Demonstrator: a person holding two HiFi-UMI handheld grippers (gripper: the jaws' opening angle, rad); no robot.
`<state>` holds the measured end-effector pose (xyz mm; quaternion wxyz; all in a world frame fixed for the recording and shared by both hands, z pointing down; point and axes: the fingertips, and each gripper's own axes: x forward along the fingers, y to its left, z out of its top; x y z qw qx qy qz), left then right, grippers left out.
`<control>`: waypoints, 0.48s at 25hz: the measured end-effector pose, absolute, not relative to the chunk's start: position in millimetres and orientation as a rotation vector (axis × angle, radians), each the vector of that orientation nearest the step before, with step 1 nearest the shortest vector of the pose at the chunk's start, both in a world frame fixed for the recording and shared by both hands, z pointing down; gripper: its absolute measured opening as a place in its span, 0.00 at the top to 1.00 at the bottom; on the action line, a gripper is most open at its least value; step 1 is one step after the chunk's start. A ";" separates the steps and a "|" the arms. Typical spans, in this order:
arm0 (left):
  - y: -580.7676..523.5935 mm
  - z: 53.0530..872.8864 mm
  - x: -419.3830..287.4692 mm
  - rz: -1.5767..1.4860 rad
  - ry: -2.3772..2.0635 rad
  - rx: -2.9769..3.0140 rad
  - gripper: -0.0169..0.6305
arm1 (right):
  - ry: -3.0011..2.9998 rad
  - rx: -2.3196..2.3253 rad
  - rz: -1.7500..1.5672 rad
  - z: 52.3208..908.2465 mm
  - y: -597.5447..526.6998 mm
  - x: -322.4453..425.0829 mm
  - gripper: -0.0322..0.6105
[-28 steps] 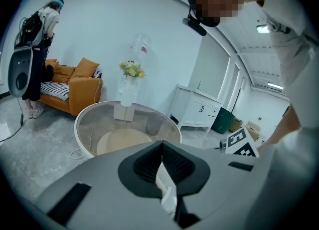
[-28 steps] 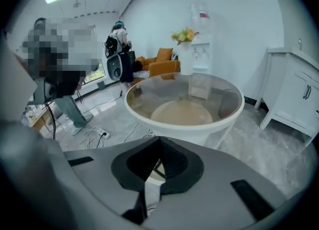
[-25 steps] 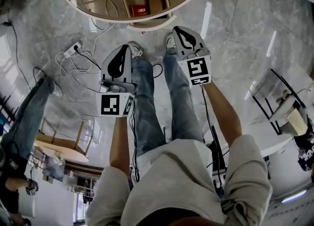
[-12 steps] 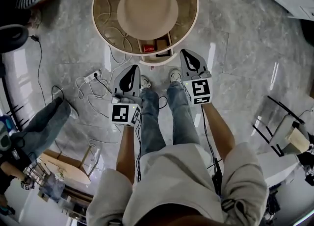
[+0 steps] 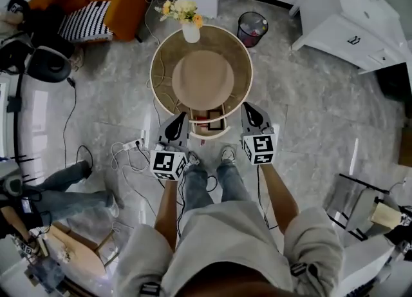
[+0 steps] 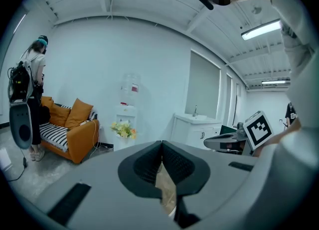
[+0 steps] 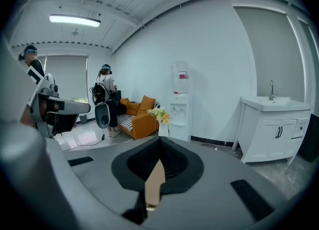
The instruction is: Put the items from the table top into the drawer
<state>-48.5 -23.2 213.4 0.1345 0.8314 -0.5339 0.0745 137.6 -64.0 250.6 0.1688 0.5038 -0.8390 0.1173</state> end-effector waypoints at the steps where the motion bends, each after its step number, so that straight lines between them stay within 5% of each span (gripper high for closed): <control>1: -22.3 203.4 -49.3 0.206 -1.550 2.409 0.95 | -2.388 1.442 0.321 237.3 -65.1 138.5 0.91; 12: -16.3 112.0 -74.2 0.118 -1.614 2.443 0.95 | -2.417 1.546 0.232 125.5 -66.1 135.8 0.91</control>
